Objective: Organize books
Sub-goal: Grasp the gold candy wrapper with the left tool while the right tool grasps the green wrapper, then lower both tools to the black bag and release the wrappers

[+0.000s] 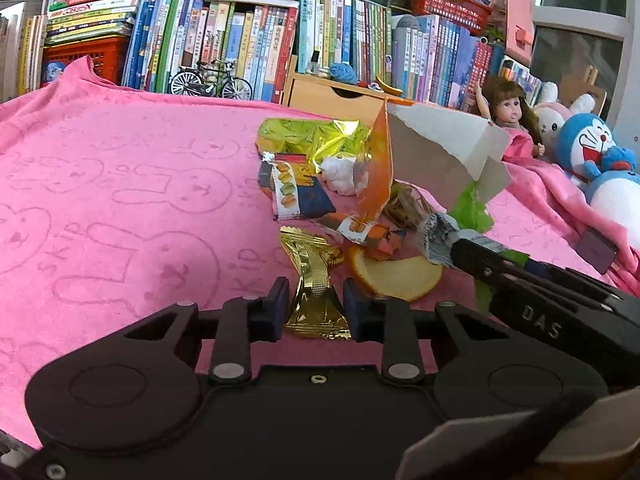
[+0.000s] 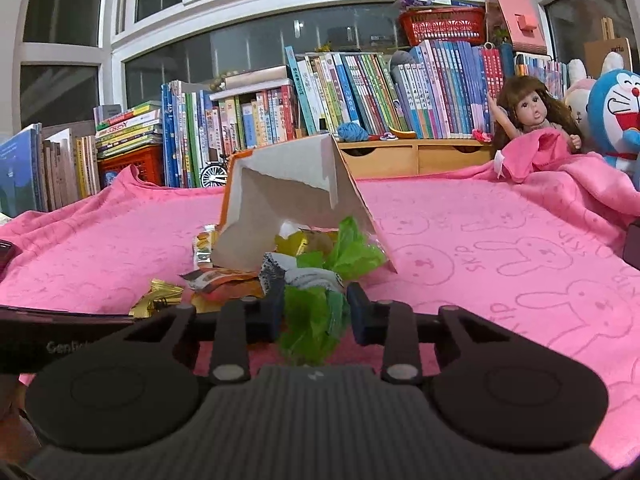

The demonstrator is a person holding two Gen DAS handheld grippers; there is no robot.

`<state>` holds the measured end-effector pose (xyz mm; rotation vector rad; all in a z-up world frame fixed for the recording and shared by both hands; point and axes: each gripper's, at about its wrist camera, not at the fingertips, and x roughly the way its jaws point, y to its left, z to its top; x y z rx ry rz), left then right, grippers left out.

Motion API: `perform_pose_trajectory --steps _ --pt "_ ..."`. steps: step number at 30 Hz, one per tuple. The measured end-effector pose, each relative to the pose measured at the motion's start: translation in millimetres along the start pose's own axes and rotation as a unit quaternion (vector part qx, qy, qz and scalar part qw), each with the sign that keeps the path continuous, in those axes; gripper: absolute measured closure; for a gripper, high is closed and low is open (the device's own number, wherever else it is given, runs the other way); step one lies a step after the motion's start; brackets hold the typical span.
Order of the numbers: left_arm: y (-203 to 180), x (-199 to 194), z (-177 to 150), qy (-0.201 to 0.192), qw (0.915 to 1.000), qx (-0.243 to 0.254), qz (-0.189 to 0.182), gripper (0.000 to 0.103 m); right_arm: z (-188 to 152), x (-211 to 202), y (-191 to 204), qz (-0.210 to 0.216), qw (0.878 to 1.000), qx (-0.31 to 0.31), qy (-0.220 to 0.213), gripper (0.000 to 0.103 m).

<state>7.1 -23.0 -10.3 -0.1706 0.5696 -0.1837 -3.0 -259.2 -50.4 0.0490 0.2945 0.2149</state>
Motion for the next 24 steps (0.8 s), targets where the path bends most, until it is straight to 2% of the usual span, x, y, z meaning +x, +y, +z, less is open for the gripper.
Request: perform_pose_trajectory --steps 8,15,24 --pt "0 -32 1 -0.026 0.9996 0.012 0.004 0.077 5 -27 1 0.006 1.000 -0.003 -0.027 0.066" --pt "7 -68 0 -0.030 0.9995 0.001 0.005 0.077 13 -56 1 0.020 0.998 0.009 -0.051 0.066" --pt "15 -110 -24 -0.005 0.9999 -0.013 0.001 0.077 -8 -96 14 0.074 0.997 -0.005 -0.021 0.066"
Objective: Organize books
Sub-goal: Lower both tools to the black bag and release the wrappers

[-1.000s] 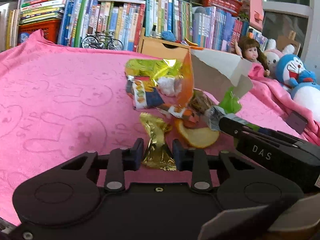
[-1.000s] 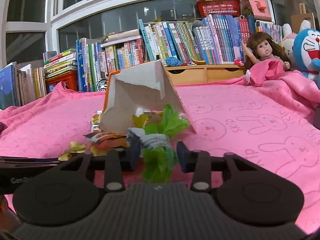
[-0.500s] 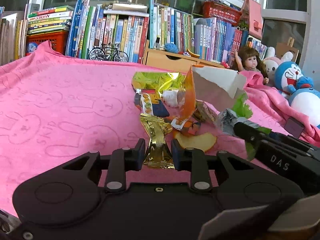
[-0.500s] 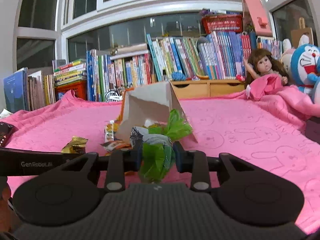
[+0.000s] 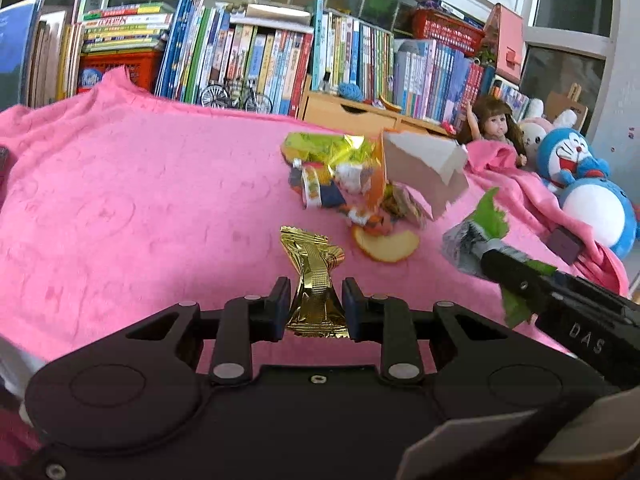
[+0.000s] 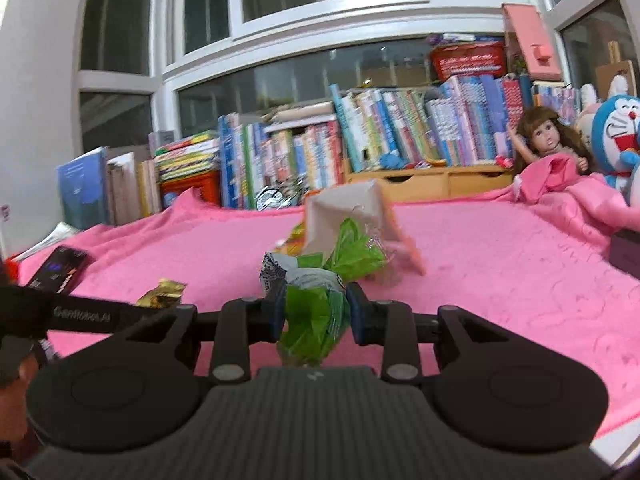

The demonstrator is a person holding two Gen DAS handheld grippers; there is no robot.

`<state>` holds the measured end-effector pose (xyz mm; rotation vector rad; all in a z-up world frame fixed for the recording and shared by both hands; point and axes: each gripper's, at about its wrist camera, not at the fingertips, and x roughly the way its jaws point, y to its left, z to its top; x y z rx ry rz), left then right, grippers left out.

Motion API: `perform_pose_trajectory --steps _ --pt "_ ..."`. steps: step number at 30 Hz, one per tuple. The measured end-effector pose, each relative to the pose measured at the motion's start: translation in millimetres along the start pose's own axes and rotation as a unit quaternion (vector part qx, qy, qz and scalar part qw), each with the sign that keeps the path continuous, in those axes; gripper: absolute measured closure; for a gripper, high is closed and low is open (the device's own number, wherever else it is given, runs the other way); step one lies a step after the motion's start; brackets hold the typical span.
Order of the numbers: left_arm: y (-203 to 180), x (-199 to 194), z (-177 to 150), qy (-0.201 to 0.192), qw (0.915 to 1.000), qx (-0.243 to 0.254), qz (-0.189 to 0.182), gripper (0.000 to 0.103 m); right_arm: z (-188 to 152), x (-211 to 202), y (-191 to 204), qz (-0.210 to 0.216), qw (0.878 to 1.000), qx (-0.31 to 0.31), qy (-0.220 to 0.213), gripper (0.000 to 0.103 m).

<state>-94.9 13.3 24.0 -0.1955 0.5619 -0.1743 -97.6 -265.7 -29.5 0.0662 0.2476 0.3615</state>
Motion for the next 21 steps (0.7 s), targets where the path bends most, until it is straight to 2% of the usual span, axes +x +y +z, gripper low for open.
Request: perform_pose_trajectory --steps 6,13,18,21 --pt "-3 -15 -32 0.046 0.9989 0.006 -0.006 0.077 -23 -15 16 0.035 0.998 -0.001 0.042 0.066" --pt "0 -13 -74 0.118 0.9930 0.005 -0.002 0.077 -56 -20 25 0.052 0.993 0.012 0.110 0.067" --pt "-1 -4 -106 0.177 0.9837 0.026 0.010 0.077 -81 -15 26 0.057 0.984 0.026 0.169 0.067" --pt "3 3 -123 0.218 0.9757 0.023 0.009 0.077 -97 -9 28 0.056 0.977 0.029 0.205 0.067"
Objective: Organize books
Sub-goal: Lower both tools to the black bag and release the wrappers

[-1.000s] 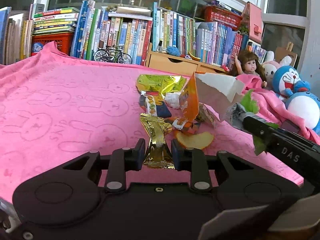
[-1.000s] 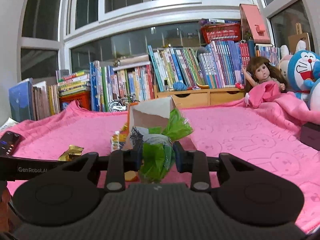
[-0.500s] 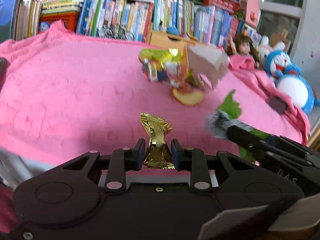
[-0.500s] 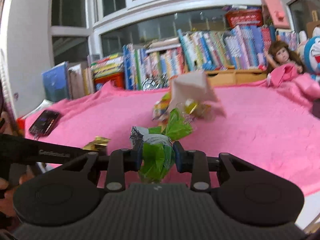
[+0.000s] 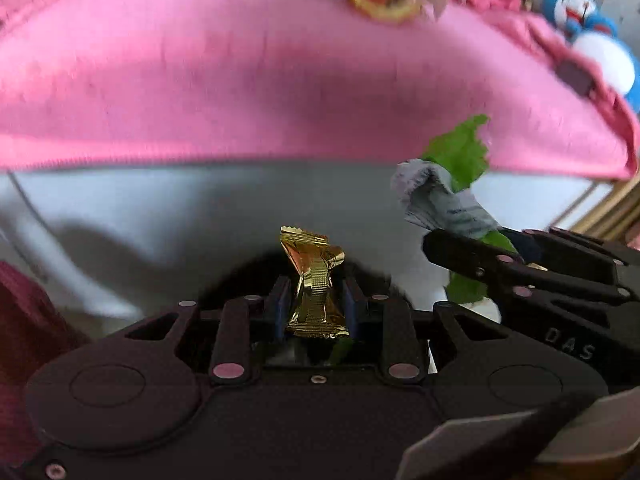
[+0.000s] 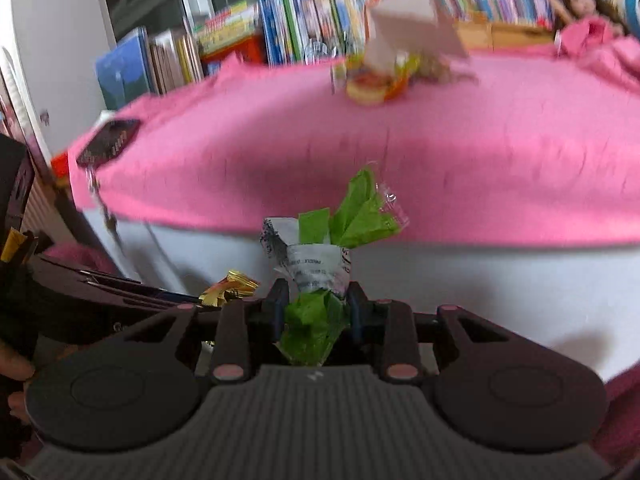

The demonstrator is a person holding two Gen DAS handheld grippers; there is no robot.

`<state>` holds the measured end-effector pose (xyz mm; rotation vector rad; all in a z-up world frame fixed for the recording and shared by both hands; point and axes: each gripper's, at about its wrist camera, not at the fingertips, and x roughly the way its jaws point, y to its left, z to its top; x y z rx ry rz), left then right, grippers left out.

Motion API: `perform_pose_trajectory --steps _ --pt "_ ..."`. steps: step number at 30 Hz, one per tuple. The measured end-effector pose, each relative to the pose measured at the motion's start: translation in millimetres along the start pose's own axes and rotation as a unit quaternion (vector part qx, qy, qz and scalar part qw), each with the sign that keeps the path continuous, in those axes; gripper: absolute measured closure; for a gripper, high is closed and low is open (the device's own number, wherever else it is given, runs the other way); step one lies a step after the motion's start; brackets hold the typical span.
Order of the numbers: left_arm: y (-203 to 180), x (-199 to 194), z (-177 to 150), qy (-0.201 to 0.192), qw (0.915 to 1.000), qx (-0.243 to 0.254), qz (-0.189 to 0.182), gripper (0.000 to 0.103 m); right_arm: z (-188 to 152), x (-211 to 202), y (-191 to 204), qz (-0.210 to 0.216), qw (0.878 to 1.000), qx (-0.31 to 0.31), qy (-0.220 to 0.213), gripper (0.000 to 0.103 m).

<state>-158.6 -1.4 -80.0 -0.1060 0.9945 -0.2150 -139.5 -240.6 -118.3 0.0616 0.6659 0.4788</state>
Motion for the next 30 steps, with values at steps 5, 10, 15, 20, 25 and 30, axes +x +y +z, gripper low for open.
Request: perform_pose_trajectory --steps 5,10,15,20,25,30 --pt "6 23 -13 0.053 0.9986 -0.005 -0.001 0.077 -15 21 -4 -0.001 0.998 0.015 0.058 0.067" --pt "13 45 -22 0.099 0.9950 -0.014 0.002 0.077 -27 36 -8 -0.011 0.995 0.023 0.098 0.067" --pt "18 66 -24 0.130 0.9912 -0.024 0.008 0.077 -35 47 -11 -0.018 0.992 0.027 0.120 0.066" --pt "23 72 -26 0.140 0.9897 -0.028 0.014 0.076 -38 55 -13 -0.019 0.990 0.033 0.137 0.066" --pt "19 77 -22 0.148 0.9883 -0.030 0.020 0.076 -40 60 -12 -0.019 0.989 0.033 0.144 0.064" --pt "17 77 -22 0.150 0.9879 -0.030 0.028 0.070 -39 64 -14 -0.017 0.989 0.037 0.144 0.057"
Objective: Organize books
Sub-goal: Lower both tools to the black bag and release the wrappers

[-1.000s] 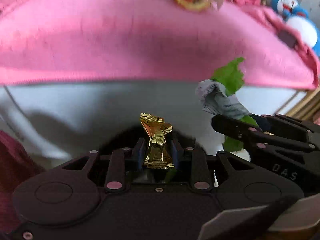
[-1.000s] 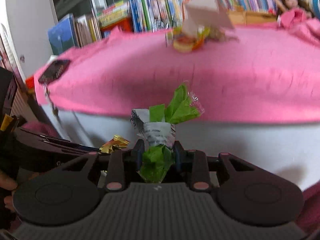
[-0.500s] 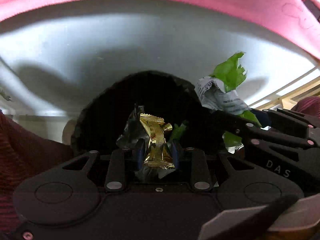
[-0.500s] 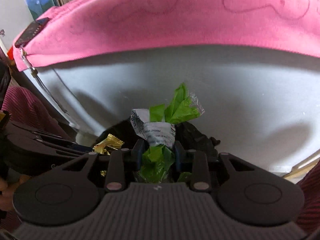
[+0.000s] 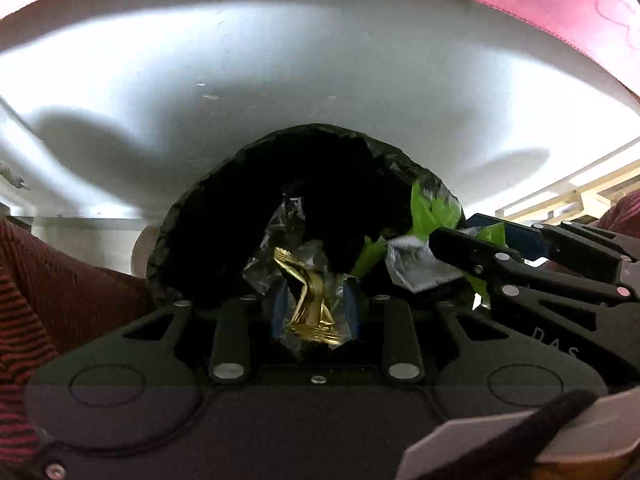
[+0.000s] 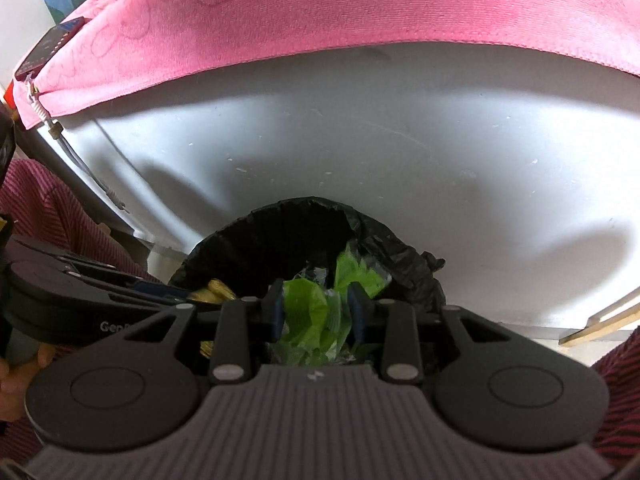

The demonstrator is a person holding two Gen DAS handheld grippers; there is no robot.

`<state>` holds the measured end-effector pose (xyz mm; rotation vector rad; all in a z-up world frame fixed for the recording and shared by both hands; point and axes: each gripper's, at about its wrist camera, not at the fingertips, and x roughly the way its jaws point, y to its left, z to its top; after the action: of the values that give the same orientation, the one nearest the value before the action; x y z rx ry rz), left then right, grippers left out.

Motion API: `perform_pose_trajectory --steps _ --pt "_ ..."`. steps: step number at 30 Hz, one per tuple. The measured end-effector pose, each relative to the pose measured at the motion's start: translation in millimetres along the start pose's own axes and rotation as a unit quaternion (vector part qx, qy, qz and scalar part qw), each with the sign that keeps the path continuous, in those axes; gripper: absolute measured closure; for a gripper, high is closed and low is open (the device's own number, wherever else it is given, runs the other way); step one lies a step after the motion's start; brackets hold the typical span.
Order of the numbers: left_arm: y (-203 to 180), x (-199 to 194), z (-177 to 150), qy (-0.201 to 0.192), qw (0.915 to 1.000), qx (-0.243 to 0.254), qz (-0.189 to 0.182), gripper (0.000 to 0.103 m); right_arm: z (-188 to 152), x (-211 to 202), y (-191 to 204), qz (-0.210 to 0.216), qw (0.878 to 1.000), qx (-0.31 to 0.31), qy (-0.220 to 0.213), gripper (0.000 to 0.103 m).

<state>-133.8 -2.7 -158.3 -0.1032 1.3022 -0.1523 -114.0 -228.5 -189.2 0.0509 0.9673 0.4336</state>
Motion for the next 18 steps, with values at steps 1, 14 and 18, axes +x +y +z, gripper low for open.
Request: perform_pose_trajectory --steps 1,14,18 --pt "1 0 0 -0.001 1.0000 0.000 0.000 0.068 0 0 0 -0.001 1.000 0.000 -0.001 0.047" --pt "6 -11 6 -0.017 0.9996 -0.005 0.021 0.048 7 -11 -2 0.002 1.000 0.004 -0.021 0.037" --pt "3 -40 11 -0.050 0.9987 0.010 0.001 0.048 17 -35 -1 0.021 0.998 -0.001 -0.058 0.034"
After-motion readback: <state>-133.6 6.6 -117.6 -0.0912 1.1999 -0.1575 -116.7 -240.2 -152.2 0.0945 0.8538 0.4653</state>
